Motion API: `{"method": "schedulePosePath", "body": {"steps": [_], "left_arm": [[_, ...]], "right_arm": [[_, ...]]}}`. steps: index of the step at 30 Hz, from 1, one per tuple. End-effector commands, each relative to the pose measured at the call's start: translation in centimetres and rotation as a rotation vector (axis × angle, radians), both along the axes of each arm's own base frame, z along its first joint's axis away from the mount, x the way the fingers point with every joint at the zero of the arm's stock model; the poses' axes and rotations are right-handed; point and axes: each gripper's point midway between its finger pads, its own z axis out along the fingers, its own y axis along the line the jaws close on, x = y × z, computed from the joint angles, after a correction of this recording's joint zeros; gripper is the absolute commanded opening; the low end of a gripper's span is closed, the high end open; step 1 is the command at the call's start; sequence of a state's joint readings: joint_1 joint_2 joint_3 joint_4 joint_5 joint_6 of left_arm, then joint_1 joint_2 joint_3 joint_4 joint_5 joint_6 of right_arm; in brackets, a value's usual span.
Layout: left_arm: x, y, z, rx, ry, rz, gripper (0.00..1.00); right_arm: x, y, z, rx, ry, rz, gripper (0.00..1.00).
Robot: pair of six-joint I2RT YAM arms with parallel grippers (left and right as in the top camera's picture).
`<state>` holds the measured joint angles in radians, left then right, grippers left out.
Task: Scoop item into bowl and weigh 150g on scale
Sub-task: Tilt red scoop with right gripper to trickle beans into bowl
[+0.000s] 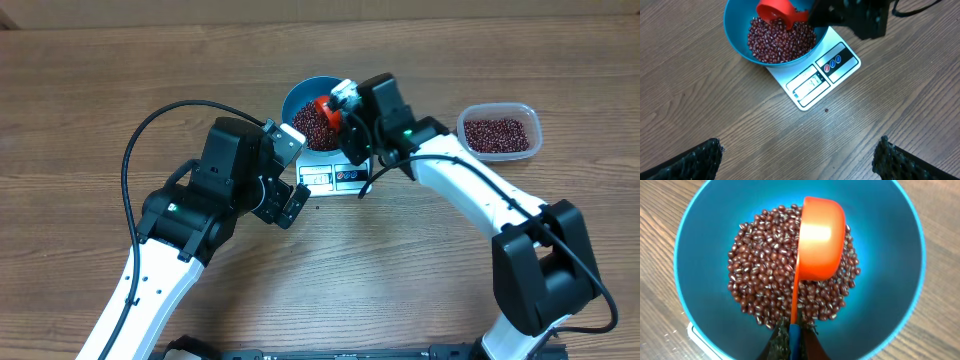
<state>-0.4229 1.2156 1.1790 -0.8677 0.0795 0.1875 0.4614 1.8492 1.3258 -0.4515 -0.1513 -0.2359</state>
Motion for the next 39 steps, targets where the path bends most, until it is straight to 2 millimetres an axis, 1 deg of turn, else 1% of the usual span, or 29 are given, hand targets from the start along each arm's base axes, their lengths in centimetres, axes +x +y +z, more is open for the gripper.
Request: {"method": "schedulePosePath", "body": {"steps": [1, 4, 10, 13, 20, 26, 31, 36, 39], "left_arm": [[0.2, -0.2, 1.3, -0.019, -0.033, -0.017, 0.99], [0.2, -0.2, 1.3, -0.019, -0.033, -0.017, 1.00], [0.2, -0.2, 1.3, -0.019, -0.033, -0.017, 1.00], [0.2, -0.2, 1.3, -0.019, -0.033, -0.017, 1.00], [0.2, -0.2, 1.3, -0.019, -0.033, -0.017, 1.00], [0.2, -0.2, 1.3, -0.019, -0.033, -0.017, 1.00], [0.2, -0.2, 1.3, -0.019, -0.033, -0.017, 1.00], [0.2, -0.2, 1.3, -0.019, -0.033, -0.017, 0.99], [0.2, -0.2, 1.3, -0.019, -0.032, -0.017, 1.00]], "right_arm": [[0.5, 0.4, 1.1, 0.124, 0.054, -0.010, 0.04], [0.5, 0.2, 1.4, 0.178, 0.086, -0.011, 0.03], [-0.3, 0.8, 2.7, 0.317, 0.146, 0.066, 0.04], [-0.4, 0.9, 3.8, 0.376, 0.161, 0.094, 0.04], [0.6, 0.1, 6.5, 0.477, 0.178, 0.076, 0.04], [0.8, -1.0, 8.2, 0.479, 0.179, 0.050, 0.04], [0.9, -2.2, 9.1, 0.427, 0.146, -0.003, 0.04], [0.4, -2.6, 10.8, 0.418, 0.109, -0.008, 0.04], [0.4, -3.2, 11.3, 0.395, 0.087, -0.032, 0.04]]}}
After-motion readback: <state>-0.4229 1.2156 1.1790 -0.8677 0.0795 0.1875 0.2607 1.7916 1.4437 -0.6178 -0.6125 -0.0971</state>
